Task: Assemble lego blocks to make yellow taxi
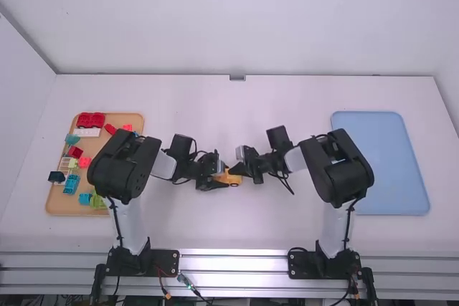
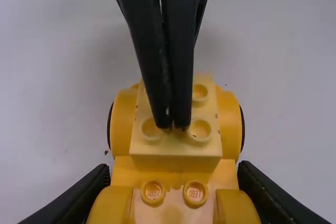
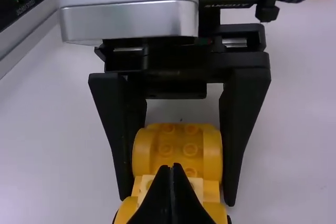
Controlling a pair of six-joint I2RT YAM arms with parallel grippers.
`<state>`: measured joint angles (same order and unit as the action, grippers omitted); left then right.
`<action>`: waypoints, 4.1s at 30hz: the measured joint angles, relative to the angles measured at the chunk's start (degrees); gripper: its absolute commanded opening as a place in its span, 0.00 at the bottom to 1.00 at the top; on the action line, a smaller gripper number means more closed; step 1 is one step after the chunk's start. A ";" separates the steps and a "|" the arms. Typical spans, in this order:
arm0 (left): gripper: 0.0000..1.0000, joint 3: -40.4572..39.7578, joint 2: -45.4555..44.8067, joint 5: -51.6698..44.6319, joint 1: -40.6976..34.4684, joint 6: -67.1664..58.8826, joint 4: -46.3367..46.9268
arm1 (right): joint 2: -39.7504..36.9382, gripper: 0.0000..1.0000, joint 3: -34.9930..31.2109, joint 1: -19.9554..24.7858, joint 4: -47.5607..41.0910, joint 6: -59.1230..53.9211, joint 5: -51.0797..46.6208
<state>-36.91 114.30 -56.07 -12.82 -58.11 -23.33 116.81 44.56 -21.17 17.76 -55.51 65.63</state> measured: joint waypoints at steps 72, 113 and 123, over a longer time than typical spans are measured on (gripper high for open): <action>0.99 -31.34 -24.35 66.64 40.50 56.35 72.41 | -20.17 0.99 -2.19 2.80 19.23 27.82 -26.62; 0.84 -16.39 -24.35 54.55 41.22 -26.97 59.91 | -20.17 0.99 2.36 4.96 17.77 37.20 -25.55; 0.99 -28.98 -24.37 46.10 44.52 -33.46 75.36 | -20.17 0.99 2.36 4.94 17.66 37.40 -25.51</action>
<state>-65.89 89.93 -9.98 31.70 -91.57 52.03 96.64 46.92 -16.23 35.42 -18.11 40.12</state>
